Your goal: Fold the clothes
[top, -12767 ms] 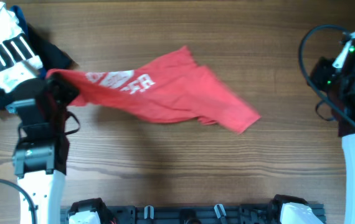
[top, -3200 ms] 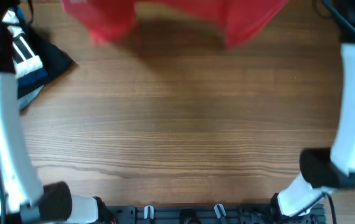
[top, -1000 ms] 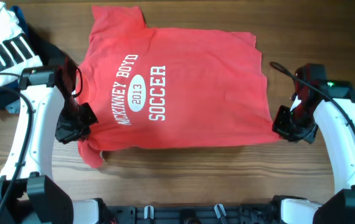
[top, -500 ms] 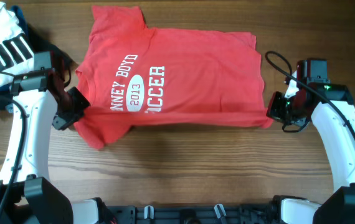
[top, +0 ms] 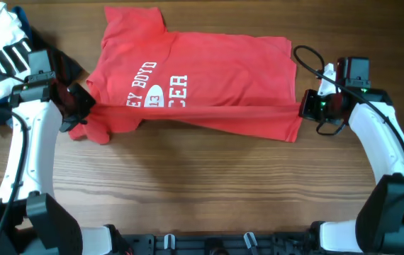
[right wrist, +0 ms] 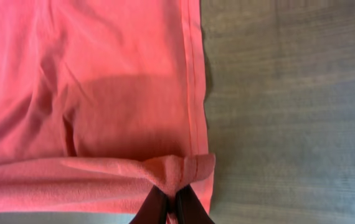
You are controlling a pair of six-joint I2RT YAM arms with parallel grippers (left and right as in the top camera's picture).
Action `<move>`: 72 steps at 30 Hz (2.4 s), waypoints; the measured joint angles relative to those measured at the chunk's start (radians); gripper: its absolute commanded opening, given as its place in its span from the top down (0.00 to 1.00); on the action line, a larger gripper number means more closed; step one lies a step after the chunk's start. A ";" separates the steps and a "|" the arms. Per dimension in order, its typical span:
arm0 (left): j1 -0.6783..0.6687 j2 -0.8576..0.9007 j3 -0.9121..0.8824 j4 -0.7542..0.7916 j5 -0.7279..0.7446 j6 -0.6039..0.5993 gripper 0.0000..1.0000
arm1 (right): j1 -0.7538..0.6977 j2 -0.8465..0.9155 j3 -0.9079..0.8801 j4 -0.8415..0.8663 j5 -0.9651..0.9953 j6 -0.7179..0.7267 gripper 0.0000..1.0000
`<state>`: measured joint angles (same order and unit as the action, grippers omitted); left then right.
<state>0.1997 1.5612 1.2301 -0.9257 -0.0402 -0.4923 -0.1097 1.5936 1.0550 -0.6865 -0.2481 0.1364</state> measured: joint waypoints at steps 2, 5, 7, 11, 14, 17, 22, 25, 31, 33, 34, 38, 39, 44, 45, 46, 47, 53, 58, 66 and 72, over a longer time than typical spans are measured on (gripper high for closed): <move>0.000 0.019 0.000 0.019 0.000 0.000 0.96 | 0.000 0.012 0.000 0.027 -0.006 -0.004 0.96; 0.000 0.050 0.000 0.054 0.000 0.000 0.96 | 0.000 0.023 0.000 0.056 -0.008 -0.007 0.96; 0.000 0.073 0.000 0.079 0.000 0.000 0.96 | 0.000 0.029 0.000 0.067 -0.011 -0.008 0.96; 0.000 0.117 0.000 0.128 0.000 0.000 0.96 | 0.000 0.042 0.000 0.085 -0.014 -0.008 0.96; 0.000 0.146 0.000 0.168 0.000 0.000 0.96 | 0.000 0.065 0.000 0.100 -0.015 -0.008 0.96; 0.000 0.165 -0.001 0.204 0.001 0.000 0.96 | 0.000 0.095 0.000 0.105 -0.018 -0.008 0.96; 0.000 0.176 -0.001 0.237 0.005 0.000 0.96 | 0.000 0.130 0.000 0.118 -0.020 -0.011 0.96; 0.000 0.176 -0.001 0.247 0.010 0.000 0.96 | 0.000 0.135 0.000 0.132 -0.021 -0.011 0.96; 0.000 0.174 -0.001 0.180 0.065 0.026 0.96 | -0.001 0.128 0.010 0.031 -0.007 -0.006 0.96; 0.000 0.160 -0.001 0.159 0.093 0.043 0.96 | -0.002 0.107 0.034 -0.031 0.029 0.011 0.96; 0.000 0.142 -0.001 0.159 0.115 0.053 0.96 | -0.006 0.086 0.061 -0.073 0.060 0.025 0.96; 0.000 0.022 0.005 0.135 0.199 0.096 0.96 | -0.047 -0.019 0.230 -0.192 0.148 0.053 0.96; 0.000 -0.022 0.010 0.124 0.220 0.106 0.96 | -0.065 -0.051 0.285 -0.227 0.160 0.057 0.96; -0.001 -0.206 0.034 0.019 0.280 0.126 0.96 | -0.128 -0.170 0.417 -0.355 0.183 0.060 0.96; -0.001 -0.232 0.039 -0.014 0.287 0.130 0.96 | -0.134 -0.183 0.422 -0.389 0.190 0.056 0.96; -0.001 -0.249 0.041 -0.051 0.290 0.132 0.96 | -0.138 -0.187 0.422 -0.421 0.197 0.051 0.96; -0.001 -0.260 0.042 -0.088 0.293 0.133 0.96 | -0.139 -0.184 0.422 -0.444 0.202 0.048 0.96; -0.032 -0.246 0.042 -0.253 0.293 0.136 0.96 | -0.142 -0.130 0.420 -0.526 0.228 0.037 0.96; -0.105 -0.226 0.042 -0.280 0.292 0.136 0.96 | -0.143 -0.122 0.420 -0.550 0.251 0.033 0.96; -0.212 -0.183 0.042 -0.327 0.287 0.136 0.96 | -0.145 -0.122 0.420 -0.567 0.294 0.033 0.96; -0.249 -0.132 -0.001 -0.294 0.251 0.136 0.96 | -0.145 -0.122 0.420 -0.567 0.298 0.033 0.96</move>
<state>-0.0490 1.4292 1.2293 -1.2198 0.2104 -0.3565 -0.2546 1.4715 1.4754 -1.2533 0.0502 0.1696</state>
